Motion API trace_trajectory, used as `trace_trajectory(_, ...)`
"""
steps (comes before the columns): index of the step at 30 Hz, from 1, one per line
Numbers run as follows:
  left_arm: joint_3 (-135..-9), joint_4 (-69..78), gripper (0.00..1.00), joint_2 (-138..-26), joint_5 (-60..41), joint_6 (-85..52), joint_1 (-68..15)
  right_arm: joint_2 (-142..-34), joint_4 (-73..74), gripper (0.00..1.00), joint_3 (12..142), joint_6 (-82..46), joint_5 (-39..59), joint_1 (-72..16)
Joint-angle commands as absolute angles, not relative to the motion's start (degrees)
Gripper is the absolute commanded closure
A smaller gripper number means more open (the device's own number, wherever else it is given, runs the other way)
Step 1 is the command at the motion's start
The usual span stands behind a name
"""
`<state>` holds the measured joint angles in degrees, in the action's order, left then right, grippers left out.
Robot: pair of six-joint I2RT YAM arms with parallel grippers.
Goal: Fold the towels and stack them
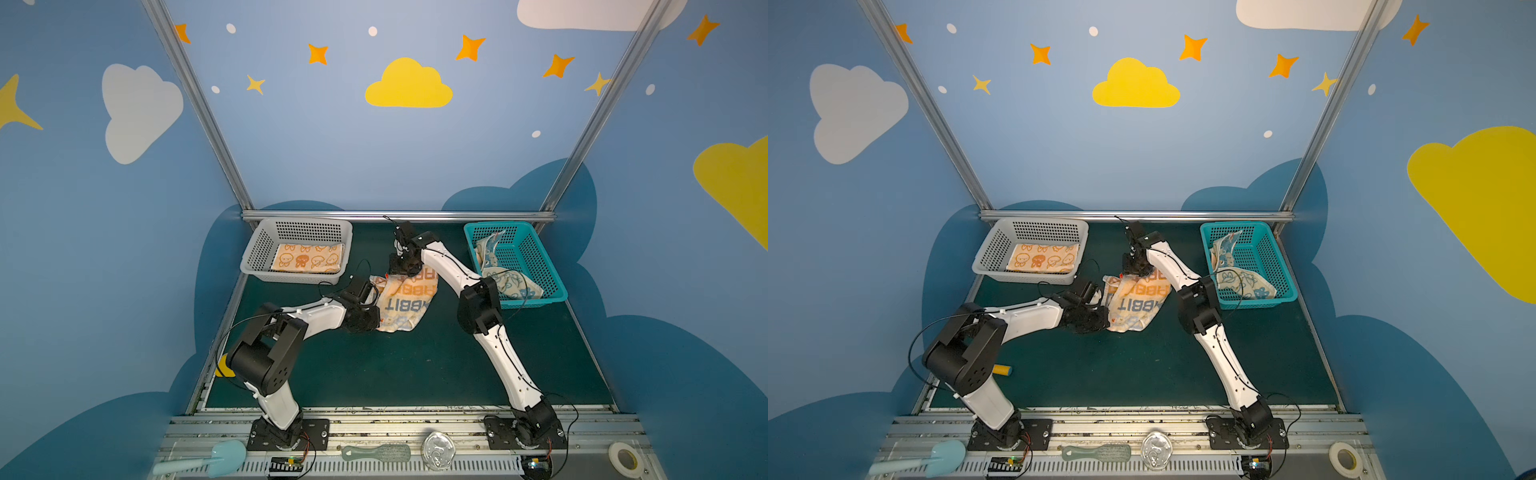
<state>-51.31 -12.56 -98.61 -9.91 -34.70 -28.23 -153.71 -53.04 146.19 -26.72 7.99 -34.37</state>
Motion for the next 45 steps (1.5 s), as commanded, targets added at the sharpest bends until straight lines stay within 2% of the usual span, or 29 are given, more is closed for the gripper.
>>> trace_trajectory(1,-51.33,-14.52,0.97,-100.98,-9.49,-33.81,-28.05,-148.31,-52.24,0.54,145.09,-28.04,7.74,-34.72)
trace_trajectory(7,-51.50,-14.15,0.97,-101.47,-10.01,-33.88,-28.13,-144.84,-54.05,0.51,144.36,-25.42,3.07,-35.67)
trace_trajectory(13,-51.42,-13.97,0.97,-101.34,-10.20,-33.93,-28.14,-147.35,-56.51,0.44,144.79,-24.87,0.71,-37.47)
trace_trajectory(16,-51.25,-14.14,0.97,-101.04,-10.20,-33.92,-28.20,-149.34,-57.60,0.43,146.10,-24.74,-0.01,-38.60)
trace_trajectory(33,-51.15,-13.88,0.97,-101.59,-10.37,-33.93,-28.30,-145.56,-58.26,0.60,136.49,-23.10,-4.92,-38.48)
trace_trajectory(45,-51.25,-14.02,0.97,-101.78,-10.02,-33.83,-28.38,-141.50,-63.85,0.62,135.66,-22.21,-10.33,-35.45)
